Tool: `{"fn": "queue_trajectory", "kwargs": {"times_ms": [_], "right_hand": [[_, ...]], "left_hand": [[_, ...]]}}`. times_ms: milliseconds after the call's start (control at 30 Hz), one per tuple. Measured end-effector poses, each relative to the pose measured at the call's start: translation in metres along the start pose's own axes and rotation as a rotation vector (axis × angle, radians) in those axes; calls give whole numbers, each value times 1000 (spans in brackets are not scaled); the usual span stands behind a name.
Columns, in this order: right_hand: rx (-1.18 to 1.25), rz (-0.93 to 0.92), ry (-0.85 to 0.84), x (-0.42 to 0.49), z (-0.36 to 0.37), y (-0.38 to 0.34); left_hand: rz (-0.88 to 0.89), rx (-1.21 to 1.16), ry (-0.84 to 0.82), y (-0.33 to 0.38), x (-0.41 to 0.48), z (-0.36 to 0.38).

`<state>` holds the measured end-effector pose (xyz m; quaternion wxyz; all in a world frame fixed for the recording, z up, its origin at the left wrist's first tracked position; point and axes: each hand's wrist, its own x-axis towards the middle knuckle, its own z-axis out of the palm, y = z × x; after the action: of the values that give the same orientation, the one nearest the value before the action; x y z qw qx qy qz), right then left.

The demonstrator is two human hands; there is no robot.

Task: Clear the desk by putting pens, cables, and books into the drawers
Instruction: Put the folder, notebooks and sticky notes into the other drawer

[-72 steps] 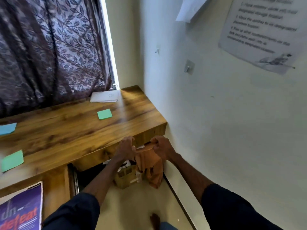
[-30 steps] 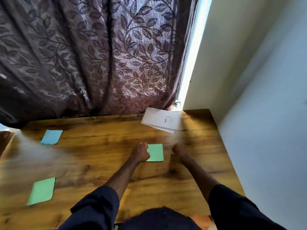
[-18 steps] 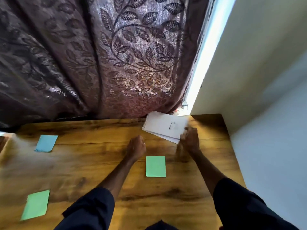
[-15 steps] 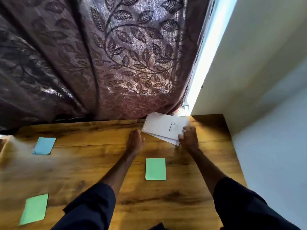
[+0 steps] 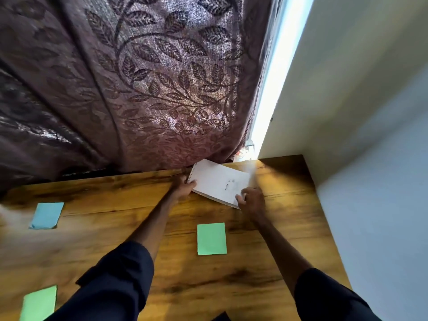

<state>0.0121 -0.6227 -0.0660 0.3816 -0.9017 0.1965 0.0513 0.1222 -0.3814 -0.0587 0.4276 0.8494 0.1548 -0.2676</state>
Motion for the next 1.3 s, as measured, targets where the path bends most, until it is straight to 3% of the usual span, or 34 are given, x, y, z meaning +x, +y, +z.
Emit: {"fn": "queue_trajectory", "kwargs": {"times_ms": [100,233,433,667,900,967,1100,1200,1300], "right_hand": [[136,46,54,-7,-7,2],[502,200,0,-17,-23,6],[1030,117,-458,-30,-63,1],[1090,114,-503,-39,-80,6],[1342,120,-734,-45,-81,0],[1295,124,-680,-43,-79,-2],[1080,164,-363,-33,-80,0],[872,33,-233,-23,-84,1],[783,-79,-158,-21,-86,-2]], "left_hand": [[-18,-377,-149,-5,-13,-4],[144,-500,-250,-5,-47,-8],[229,-591,-421,-6,-81,-17],[182,-632,-530,-1,-97,-27],[172,-675,-590,12,-102,-31],[172,-674,-599,11,-99,-32],[234,-469,-547,8,-95,-36],[386,-203,-413,6,-88,-31],[465,-153,-248,6,-74,-21]]}}
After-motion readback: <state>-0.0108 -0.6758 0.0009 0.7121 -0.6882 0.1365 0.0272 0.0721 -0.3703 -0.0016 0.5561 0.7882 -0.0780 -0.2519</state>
